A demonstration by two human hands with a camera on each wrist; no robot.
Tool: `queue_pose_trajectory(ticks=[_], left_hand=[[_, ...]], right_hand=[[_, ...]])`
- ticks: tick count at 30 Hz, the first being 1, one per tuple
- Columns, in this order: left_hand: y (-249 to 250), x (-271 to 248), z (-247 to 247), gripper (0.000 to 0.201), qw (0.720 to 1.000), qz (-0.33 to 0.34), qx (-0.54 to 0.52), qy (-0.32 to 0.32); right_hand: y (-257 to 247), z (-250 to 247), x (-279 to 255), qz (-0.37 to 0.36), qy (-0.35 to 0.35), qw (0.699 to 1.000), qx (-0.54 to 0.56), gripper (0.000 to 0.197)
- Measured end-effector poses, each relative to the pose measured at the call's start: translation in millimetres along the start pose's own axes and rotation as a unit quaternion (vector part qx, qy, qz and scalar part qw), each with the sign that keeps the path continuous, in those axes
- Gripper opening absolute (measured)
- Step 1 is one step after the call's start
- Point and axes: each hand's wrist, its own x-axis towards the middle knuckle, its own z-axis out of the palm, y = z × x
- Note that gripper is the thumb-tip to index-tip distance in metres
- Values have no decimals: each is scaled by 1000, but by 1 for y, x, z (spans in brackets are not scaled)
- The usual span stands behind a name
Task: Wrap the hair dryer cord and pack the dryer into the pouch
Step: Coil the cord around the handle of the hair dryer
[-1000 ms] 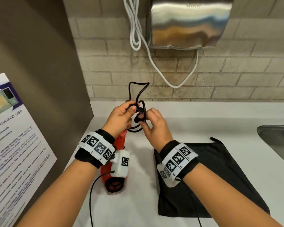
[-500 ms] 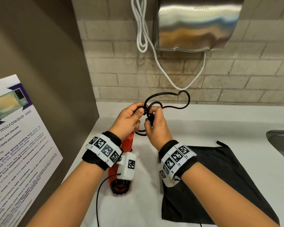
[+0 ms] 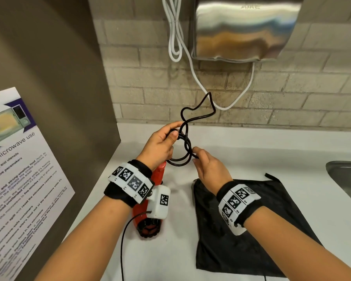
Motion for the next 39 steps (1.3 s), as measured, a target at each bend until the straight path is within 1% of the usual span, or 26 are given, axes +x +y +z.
queue_pose_trajectory(ticks=[3,5,6,7,9,10,12,13,14,16,19,23,27,29,32,33,35,38,39], left_hand=[[0,0,2,29,1000,-3,7,3],[0,1,4,27,1000,-6,6,6],[0,1,5,25,1000,-6,2,7],[0,1,5,23,1000,-6,-2,6],[1,0,6,21,1000,-7,-9,5],[1,0,5,20,1000,-9,-12,7],[2,-1,4,19,1000,-13,-20,17],[2,-1,2,19,999,-13,-24,24],[3,-2,-1,20,999,-11,-29,31],[4,-3,-6,23,998,-14,-38,41],[5,-5,-10,23,998,-23,-37,47],[5,-6,-13,19,998,-22,-42,50],[6,-9,-20,22,998,-17,-42,50],[7,-10,-22,26,997,-15,-42,60],[8,-12,-29,27,993,-8,-65,94],[8,-12,-31,28,992,-9,-72,103],[8,-12,-34,27,992,-15,-73,103],[8,-11,-31,25,995,-17,-60,81],[8,-11,-29,25,995,-17,-57,75]], right_hand=[[9,-4,-3,5,-26,998,-57,26],[13,-4,-6,22,-26,996,-82,22],[14,-5,-7,34,-31,994,-104,15],[19,-5,-8,49,-43,990,-128,16],[26,-2,-11,82,-90,973,-195,39],[26,-3,-11,103,-99,964,-223,42],[26,-7,-14,155,-131,951,-232,33],[30,-7,-16,187,-160,941,-232,37],[35,-9,-20,235,-193,926,-223,45],[47,-13,-29,322,-225,896,-205,53],[57,-14,-35,372,-253,869,-205,53],[57,-15,-28,403,-306,834,-219,49],[60,-18,-24,436,-343,797,-240,41],[63,-25,-29,433,-375,776,-264,34],[68,-37,-43,398,-441,744,-305,29],[69,-39,-46,386,-454,739,-314,29],[68,-39,-44,381,-461,740,-309,30],[59,-30,-26,406,-446,743,-290,31],[52,-26,-19,409,-434,750,-287,32]])
